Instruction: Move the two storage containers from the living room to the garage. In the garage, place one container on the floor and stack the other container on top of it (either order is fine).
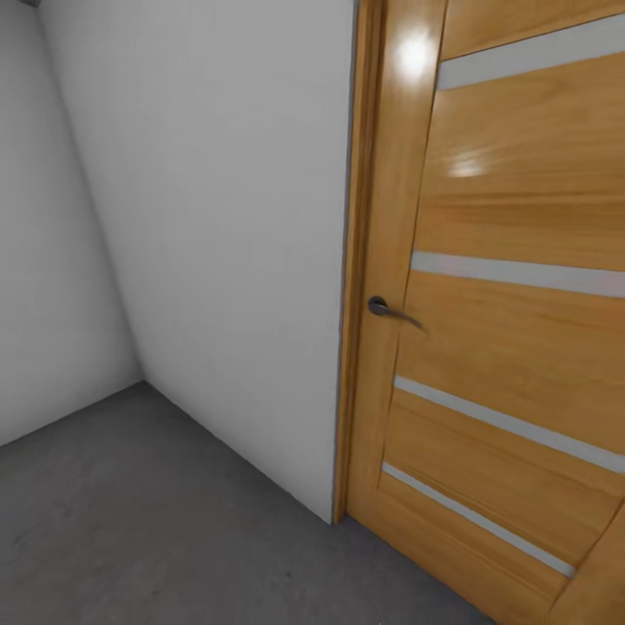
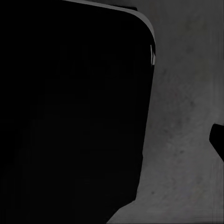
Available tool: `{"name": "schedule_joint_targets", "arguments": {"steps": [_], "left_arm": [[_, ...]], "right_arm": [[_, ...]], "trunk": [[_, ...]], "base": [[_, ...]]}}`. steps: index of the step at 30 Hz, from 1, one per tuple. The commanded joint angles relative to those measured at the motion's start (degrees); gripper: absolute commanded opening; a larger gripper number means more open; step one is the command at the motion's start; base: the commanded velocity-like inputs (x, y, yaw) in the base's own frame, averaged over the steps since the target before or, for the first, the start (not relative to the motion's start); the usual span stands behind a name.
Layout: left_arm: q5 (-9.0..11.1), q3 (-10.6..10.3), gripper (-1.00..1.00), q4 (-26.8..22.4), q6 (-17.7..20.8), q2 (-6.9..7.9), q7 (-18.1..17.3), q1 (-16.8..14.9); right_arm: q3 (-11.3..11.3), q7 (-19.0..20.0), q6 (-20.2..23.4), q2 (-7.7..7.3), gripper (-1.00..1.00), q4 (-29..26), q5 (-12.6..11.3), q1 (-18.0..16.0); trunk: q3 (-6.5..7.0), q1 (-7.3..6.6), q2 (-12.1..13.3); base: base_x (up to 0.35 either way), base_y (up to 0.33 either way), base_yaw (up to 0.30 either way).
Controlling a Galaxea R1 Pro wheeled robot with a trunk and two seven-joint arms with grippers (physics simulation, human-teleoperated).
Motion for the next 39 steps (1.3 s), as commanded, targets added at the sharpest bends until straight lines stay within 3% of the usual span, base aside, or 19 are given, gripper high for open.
{"name": "schedule_joint_targets", "arguments": {"steps": [1, 33, 39], "left_arm": [[0.43, 0.03, 1.00, -0.02, -0.13, 0.00, 0.06, 0.01], [0.43, 0.04, 1.00, -0.02, -0.13, -0.11, 0.19, 0.01], [1.51, 0.04, 1.00, -0.02, -0.13, -0.09, 0.20, 0.01]], "right_arm": [[-0.03, -0.06, -0.25, -0.01, 1.00, 0.09, 0.49, -0.04], [-0.14, 0.03, -0.25, -0.01, 1.00, 0.09, 0.08, -0.04], [0.02, 0.03, -0.25, -0.01, 1.00, 0.09, 0.22, -0.04]], "trunk": [[-0.04, 0.00, -0.02], [-0.04, 0.00, -0.02], [-0.04, 0.00, -0.02]], "base": [[0.000, 0.000, -0.289], [0.000, 0.000, -0.291], [0.000, 0.000, -0.292]]}}
